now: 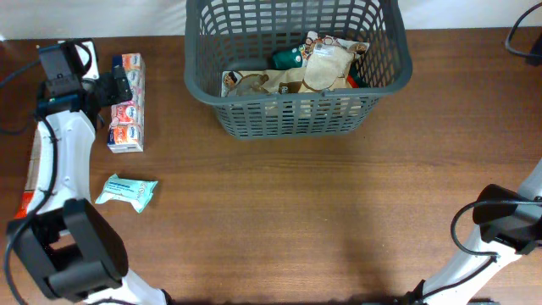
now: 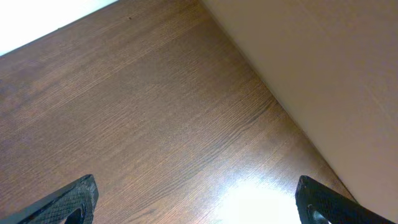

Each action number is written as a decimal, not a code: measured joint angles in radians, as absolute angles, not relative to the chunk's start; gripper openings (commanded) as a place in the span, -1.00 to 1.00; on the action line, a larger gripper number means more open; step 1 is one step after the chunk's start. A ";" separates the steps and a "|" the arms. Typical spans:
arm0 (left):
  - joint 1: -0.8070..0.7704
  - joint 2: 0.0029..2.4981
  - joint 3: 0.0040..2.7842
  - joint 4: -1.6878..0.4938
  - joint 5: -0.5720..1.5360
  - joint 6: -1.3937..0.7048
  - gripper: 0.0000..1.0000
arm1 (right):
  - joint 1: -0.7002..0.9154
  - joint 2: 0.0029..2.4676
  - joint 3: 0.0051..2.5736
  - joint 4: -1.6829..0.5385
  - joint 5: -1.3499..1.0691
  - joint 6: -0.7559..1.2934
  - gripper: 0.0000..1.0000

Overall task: Pack container
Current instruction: 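Lower the left gripper and grasp the Kleenex tissue stack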

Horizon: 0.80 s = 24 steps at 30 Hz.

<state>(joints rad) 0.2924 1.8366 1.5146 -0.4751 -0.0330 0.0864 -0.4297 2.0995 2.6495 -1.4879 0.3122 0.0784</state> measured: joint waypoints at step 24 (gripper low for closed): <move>0.284 2.095 1.515 -0.532 -0.041 0.113 0.99 | -0.430 2.099 2.650 -1.488 0.312 0.079 0.98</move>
